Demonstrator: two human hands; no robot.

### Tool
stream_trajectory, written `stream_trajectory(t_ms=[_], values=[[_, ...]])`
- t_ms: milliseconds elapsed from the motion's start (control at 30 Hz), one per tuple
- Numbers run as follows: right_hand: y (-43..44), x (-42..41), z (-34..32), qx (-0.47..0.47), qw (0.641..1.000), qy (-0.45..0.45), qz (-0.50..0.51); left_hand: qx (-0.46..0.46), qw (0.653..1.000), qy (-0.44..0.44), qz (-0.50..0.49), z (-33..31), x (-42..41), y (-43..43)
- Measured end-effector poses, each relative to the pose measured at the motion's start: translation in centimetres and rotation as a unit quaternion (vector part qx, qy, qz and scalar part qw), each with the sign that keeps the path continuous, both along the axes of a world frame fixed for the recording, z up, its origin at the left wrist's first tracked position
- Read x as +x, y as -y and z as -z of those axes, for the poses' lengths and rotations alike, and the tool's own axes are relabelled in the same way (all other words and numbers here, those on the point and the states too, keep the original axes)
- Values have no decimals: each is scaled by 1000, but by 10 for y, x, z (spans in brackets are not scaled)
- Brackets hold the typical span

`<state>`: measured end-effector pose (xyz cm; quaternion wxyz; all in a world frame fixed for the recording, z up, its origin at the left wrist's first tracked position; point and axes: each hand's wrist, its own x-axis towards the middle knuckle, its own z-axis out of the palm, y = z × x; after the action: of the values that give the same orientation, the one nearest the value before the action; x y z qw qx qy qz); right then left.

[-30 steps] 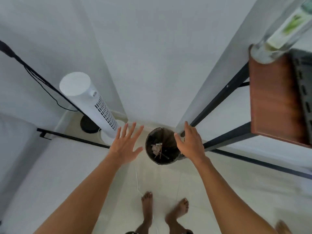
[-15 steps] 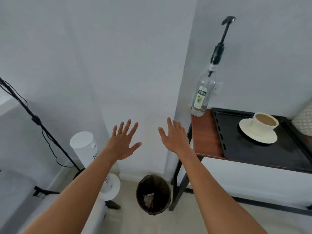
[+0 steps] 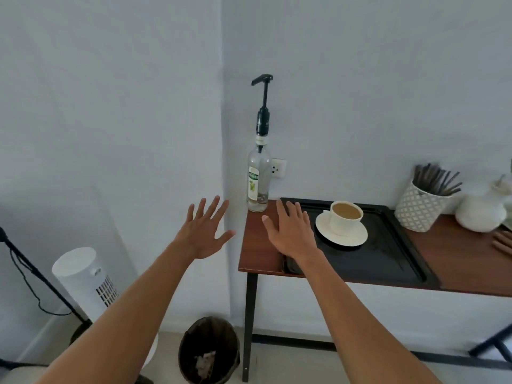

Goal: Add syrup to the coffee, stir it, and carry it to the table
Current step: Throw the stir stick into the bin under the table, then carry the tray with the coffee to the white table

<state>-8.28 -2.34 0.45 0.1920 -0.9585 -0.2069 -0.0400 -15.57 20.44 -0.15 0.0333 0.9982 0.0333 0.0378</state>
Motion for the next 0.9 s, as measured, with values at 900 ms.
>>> stream_trajectory(t_ms=[900], values=[[288,119,57,-89,974,-37,204,-155,978,-64,-127,52,117,191]])
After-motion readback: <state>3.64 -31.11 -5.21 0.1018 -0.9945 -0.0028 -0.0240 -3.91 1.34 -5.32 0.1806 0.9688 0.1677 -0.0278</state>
